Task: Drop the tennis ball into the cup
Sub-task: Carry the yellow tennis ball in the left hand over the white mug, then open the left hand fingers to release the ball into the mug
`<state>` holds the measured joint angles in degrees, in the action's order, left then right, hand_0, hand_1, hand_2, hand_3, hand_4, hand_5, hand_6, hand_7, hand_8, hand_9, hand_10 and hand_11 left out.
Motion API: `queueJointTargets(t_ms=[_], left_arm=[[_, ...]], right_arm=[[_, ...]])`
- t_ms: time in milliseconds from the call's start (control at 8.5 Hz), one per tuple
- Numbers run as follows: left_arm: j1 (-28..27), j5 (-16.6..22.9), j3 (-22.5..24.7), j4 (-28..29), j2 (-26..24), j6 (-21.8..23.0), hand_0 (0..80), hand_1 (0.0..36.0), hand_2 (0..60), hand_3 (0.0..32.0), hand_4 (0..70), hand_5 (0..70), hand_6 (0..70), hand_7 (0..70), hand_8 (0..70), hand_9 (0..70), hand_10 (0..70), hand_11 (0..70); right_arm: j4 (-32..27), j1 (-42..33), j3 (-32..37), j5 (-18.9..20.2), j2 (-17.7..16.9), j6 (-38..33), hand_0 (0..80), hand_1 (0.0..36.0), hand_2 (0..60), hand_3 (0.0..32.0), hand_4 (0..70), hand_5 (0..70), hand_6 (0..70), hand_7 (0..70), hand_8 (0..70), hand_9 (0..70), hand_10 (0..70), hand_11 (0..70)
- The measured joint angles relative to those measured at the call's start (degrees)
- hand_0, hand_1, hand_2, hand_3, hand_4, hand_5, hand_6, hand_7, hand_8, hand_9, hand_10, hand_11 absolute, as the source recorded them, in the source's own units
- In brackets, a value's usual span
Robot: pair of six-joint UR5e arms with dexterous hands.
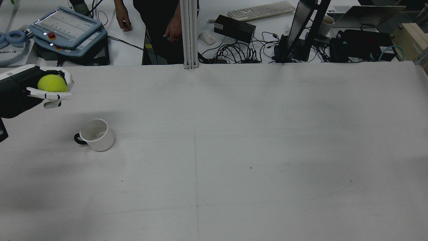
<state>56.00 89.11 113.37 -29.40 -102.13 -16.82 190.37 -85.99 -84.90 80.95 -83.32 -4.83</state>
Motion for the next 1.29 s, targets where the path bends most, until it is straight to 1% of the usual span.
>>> queueJointTargets(t_ms=[118, 235, 353, 471, 588, 706, 824, 941, 1059, 1176, 1294], left_arm=[[-0.78, -0.22, 0.01, -0.86, -0.51, -0.31, 57.8, 36.0, 60.0, 0.0, 70.0, 70.0, 70.0, 70.0, 70.0, 70.0, 70.0, 70.0], [-1.16, -0.37, -0.01, -1.43, -0.84, -0.65, 57.9, 36.0, 60.0, 0.0, 70.0, 70.0, 70.0, 70.0, 70.0, 70.0, 70.0, 70.0], [-1.38, -0.48, -0.10, -1.74, -1.01, -0.88, 58.9, 36.0, 60.0, 0.0, 70.0, 51.5, 70.0, 70.0, 70.0, 70.0, 70.0, 70.0], [-1.50, -0.54, -0.21, -1.88, -1.05, -1.01, 59.6, 36.0, 60.0, 0.0, 70.0, 62.5, 70.0, 70.0, 70.0, 70.0, 61.8, 70.0], [-1.55, -0.57, -0.28, -1.79, -0.99, -1.04, 78.1, 36.0, 60.0, 0.0, 64.2, 60.3, 70.0, 70.0, 67.5, 70.0, 44.6, 64.9], [-1.57, -0.56, -0.30, -0.96, -0.81, -0.92, 79.3, 36.0, 60.0, 0.0, 40.9, 33.5, 61.8, 55.2, 36.6, 45.3, 21.5, 34.3], [-1.59, -0.54, -0.30, 0.49, -0.60, -0.79, 72.2, 36.0, 54.8, 0.0, 16.2, 46.9, 15.9, 27.7, 11.1, 17.8, 9.8, 17.6], [-1.59, -0.52, -0.25, 1.69, -0.46, -0.70, 61.0, 34.4, 40.4, 0.0, 4.6, 56.5, 20.4, 14.6, 8.1, 10.0, 6.4, 12.5], [-1.59, -0.53, -0.21, 2.36, -0.40, -0.64, 51.9, 26.1, 34.4, 0.0, 2.4, 16.5, 19.9, 10.0, 5.0, 5.5, 3.9, 8.2], [-1.60, -0.51, -0.19, 2.70, -0.38, -0.63, 48.7, 23.0, 29.0, 0.0, 0.0, 5.1, 2.9, 11.4, 0.5, 3.7, 2.8, 6.1], [-1.59, -0.51, -0.14, 3.04, -0.23, -0.65, 47.4, 19.6, 31.0, 0.6, 0.2, 17.7, 25.6, 7.8, 4.5, 2.6, 2.3, 5.2]], right_arm=[[0.00, 0.01, 0.00, 0.00, 0.00, 0.00, 0.0, 0.0, 0.0, 0.0, 0.0, 0.0, 0.0, 0.0, 0.0, 0.0, 0.0, 0.0], [0.00, 0.02, 0.00, 0.00, 0.00, 0.00, 0.0, 0.0, 0.0, 0.0, 0.0, 0.0, 0.0, 0.0, 0.0, 0.0, 0.0, 0.0], [0.00, 0.02, 0.00, 0.00, 0.00, 0.00, 0.0, 0.0, 0.0, 0.0, 0.0, 0.0, 0.0, 0.0, 0.0, 0.0, 0.0, 0.0], [0.00, 0.03, 0.00, 0.00, 0.00, 0.00, 0.0, 0.0, 0.0, 0.0, 0.0, 0.0, 0.0, 0.0, 0.0, 0.0, 0.0, 0.0], [0.00, 0.03, 0.00, 0.00, 0.00, 0.00, 0.0, 0.0, 0.0, 0.0, 0.0, 0.0, 0.0, 0.0, 0.0, 0.0, 0.0, 0.0], [0.00, 0.03, 0.00, 0.00, 0.00, 0.00, 0.0, 0.0, 0.0, 0.0, 0.0, 0.0, 0.0, 0.0, 0.0, 0.0, 0.0, 0.0], [0.00, 0.03, 0.00, 0.00, 0.00, 0.00, 0.0, 0.0, 0.0, 0.0, 0.0, 0.0, 0.0, 0.0, 0.0, 0.0, 0.0, 0.0], [0.00, 0.03, 0.00, 0.00, 0.00, 0.00, 0.0, 0.0, 0.0, 0.0, 0.0, 0.0, 0.0, 0.0, 0.0, 0.0, 0.0, 0.0], [0.00, 0.03, 0.00, 0.00, 0.00, 0.00, 0.0, 0.0, 0.0, 0.0, 0.0, 0.0, 0.0, 0.0, 0.0, 0.0, 0.0, 0.0], [0.00, 0.03, 0.00, -0.02, 0.00, 0.00, 0.0, 0.0, 0.0, 0.0, 0.0, 0.0, 0.0, 0.0, 0.0, 0.0, 0.0, 0.0], [0.00, 0.03, 0.00, -0.06, 0.00, 0.00, 0.0, 0.0, 0.0, 0.0, 0.0, 0.0, 0.0, 0.0, 0.0, 0.0, 0.0, 0.0]])
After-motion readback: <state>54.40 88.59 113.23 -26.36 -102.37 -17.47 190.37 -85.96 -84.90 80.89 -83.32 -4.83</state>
